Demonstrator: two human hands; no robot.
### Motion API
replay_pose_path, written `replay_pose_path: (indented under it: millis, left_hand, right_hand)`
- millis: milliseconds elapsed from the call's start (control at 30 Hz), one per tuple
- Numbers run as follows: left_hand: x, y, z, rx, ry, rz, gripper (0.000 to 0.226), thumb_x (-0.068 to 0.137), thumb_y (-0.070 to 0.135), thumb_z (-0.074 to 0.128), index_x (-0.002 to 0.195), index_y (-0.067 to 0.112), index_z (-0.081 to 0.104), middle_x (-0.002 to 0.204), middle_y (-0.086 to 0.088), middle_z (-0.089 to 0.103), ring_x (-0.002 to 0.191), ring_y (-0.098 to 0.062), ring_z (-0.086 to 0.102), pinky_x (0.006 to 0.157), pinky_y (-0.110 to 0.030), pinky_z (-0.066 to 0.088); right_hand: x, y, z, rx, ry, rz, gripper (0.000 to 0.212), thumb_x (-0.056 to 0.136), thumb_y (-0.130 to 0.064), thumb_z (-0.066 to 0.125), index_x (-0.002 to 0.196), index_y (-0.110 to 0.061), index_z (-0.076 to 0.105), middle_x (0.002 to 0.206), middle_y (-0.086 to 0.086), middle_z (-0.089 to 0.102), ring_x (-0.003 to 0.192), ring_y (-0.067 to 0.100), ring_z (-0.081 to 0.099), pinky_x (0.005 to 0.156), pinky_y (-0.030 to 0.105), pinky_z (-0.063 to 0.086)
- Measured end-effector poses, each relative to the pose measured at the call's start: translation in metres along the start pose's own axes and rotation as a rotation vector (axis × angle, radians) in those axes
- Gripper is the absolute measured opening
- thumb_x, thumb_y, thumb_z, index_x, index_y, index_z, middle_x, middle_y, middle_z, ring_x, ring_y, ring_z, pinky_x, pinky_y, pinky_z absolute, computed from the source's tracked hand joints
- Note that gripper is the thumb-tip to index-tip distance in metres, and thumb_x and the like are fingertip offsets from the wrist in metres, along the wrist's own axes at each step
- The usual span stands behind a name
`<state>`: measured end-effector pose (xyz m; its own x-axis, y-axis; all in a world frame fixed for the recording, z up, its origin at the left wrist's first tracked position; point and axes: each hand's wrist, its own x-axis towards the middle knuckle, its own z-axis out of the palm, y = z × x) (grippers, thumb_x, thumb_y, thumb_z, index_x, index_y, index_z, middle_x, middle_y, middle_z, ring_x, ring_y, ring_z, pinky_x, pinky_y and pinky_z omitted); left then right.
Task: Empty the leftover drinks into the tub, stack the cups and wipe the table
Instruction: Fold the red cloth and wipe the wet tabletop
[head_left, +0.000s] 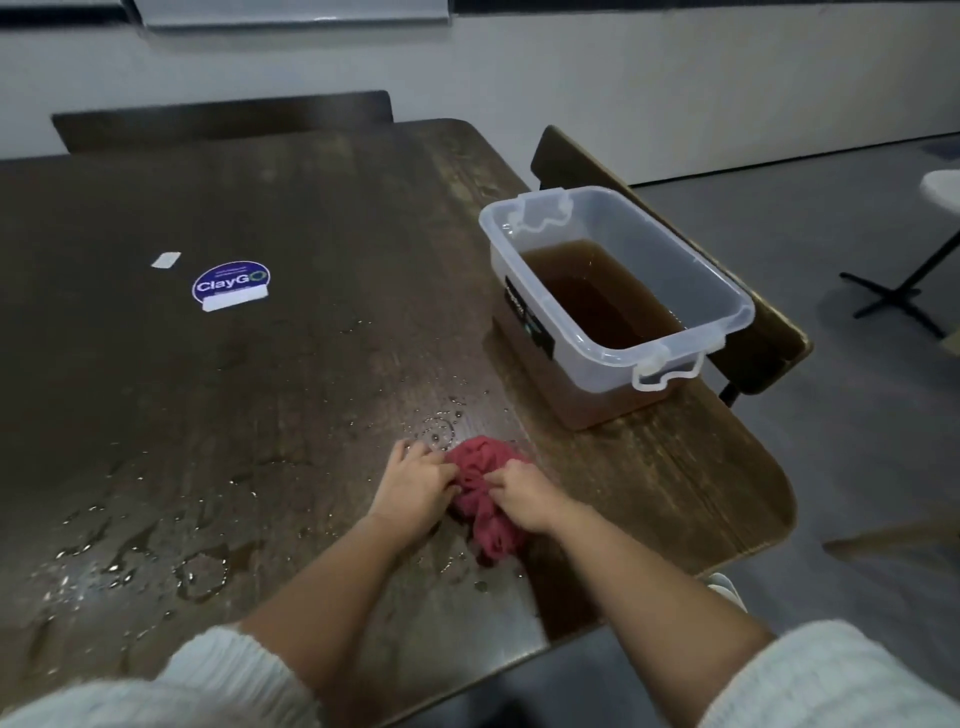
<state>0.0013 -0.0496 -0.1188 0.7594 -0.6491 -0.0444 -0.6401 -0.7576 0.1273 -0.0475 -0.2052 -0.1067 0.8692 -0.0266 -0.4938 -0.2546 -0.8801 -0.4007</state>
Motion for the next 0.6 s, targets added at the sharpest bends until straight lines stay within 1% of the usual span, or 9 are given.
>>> replay_pose_path:
  millis: [67,167,267,333,400,467,500,533,600]
  left_hand:
    - [0.003,-0.018,-0.014,-0.199,-0.001,-0.052,0.024,0.095,0.035,0.055,0.108,0.022,0.07,0.104,0.004,0.06,0.108,-0.021,0.048,0.098,-0.031,0.027]
    - [0.014,-0.031,-0.043,-0.511,0.098,-0.081,0.018,0.093,0.026,0.061,0.102,0.016,0.072,0.096,0.001,0.062,0.099,-0.019,0.052,0.09,-0.031,0.037]
    - [0.025,-0.032,-0.07,-0.727,0.12,-0.105,0.01,0.093,0.021,0.061,0.098,0.017,0.07,0.097,0.001,0.064,0.088,-0.011,0.056,0.075,-0.019,0.041]
    - [0.033,-0.032,-0.086,-0.829,0.151,-0.12,0.006,0.093,0.019,0.061,0.089,0.022,0.063,0.085,0.003,0.063,0.074,-0.006,0.055,0.063,-0.014,0.04]
    - [0.04,-0.034,-0.099,-0.917,0.201,-0.114,0.014,0.092,0.017,0.062,0.082,0.026,0.059,0.075,0.007,0.058,0.065,-0.002,0.05,0.06,-0.016,0.038]
    - [0.042,-0.037,-0.112,-1.031,0.255,-0.107,0.018,0.091,0.013,0.064,0.079,0.025,0.059,0.069,0.009,0.056,0.06,0.001,0.049,0.058,-0.016,0.038]
    - [0.04,-0.04,-0.118,-1.092,0.24,-0.105,0.016,0.089,0.011,0.066,0.078,0.022,0.062,0.065,0.01,0.057,0.056,0.002,0.048,0.055,-0.014,0.038]
    - [0.037,-0.042,-0.123,-1.147,0.169,-0.101,0.013,0.087,0.011,0.068,0.078,0.019,0.064,0.061,0.009,0.058,0.052,0.003,0.049,0.052,-0.012,0.038]
    - [0.029,-0.051,-0.128,-1.156,-0.123,-0.08,0.005,0.086,0.016,0.07,0.082,0.013,0.069,0.06,0.01,0.062,0.051,0.001,0.051,0.052,-0.013,0.041]
  right_hand:
    - [0.001,-0.013,-0.018,0.09,0.023,-0.003,0.029,0.1,-0.016,0.049,0.122,-0.009,0.066,0.128,0.013,0.063,0.119,0.028,0.055,0.09,0.025,0.038]
    - [-0.004,-0.027,-0.048,0.19,0.136,-0.019,0.027,0.099,-0.016,0.051,0.12,-0.012,0.067,0.123,0.01,0.065,0.115,0.026,0.056,0.08,0.023,0.035]
    - [-0.007,-0.034,-0.075,0.268,0.243,-0.059,0.026,0.098,-0.018,0.052,0.119,-0.014,0.068,0.122,0.006,0.064,0.112,0.022,0.056,0.083,0.024,0.035]
    - [-0.008,-0.039,-0.091,0.297,0.315,-0.085,0.025,0.099,-0.022,0.052,0.116,-0.014,0.068,0.117,0.004,0.065,0.107,0.019,0.057,0.083,0.026,0.037]
    - [-0.011,-0.043,-0.104,0.324,0.404,-0.146,0.022,0.098,-0.023,0.054,0.11,-0.014,0.07,0.109,0.002,0.068,0.102,0.016,0.059,0.082,0.026,0.04]
    - [-0.017,-0.049,-0.114,0.389,0.475,-0.23,0.017,0.095,-0.02,0.058,0.099,-0.014,0.073,0.096,-0.004,0.069,0.09,0.008,0.059,0.079,0.022,0.041]
    - [-0.019,-0.05,-0.119,0.428,0.472,-0.255,0.015,0.092,-0.017,0.059,0.09,-0.013,0.074,0.088,-0.005,0.068,0.082,0.005,0.057,0.076,0.021,0.041]
    - [-0.021,-0.05,-0.123,0.445,0.43,-0.265,0.017,0.089,-0.014,0.061,0.078,-0.013,0.074,0.077,-0.006,0.066,0.074,0.005,0.055,0.072,0.022,0.041]
    - [-0.024,-0.049,-0.126,0.377,0.236,-0.233,0.031,0.084,-0.015,0.063,0.054,-0.022,0.066,0.058,-0.011,0.055,0.061,0.006,0.048,0.064,0.026,0.038]
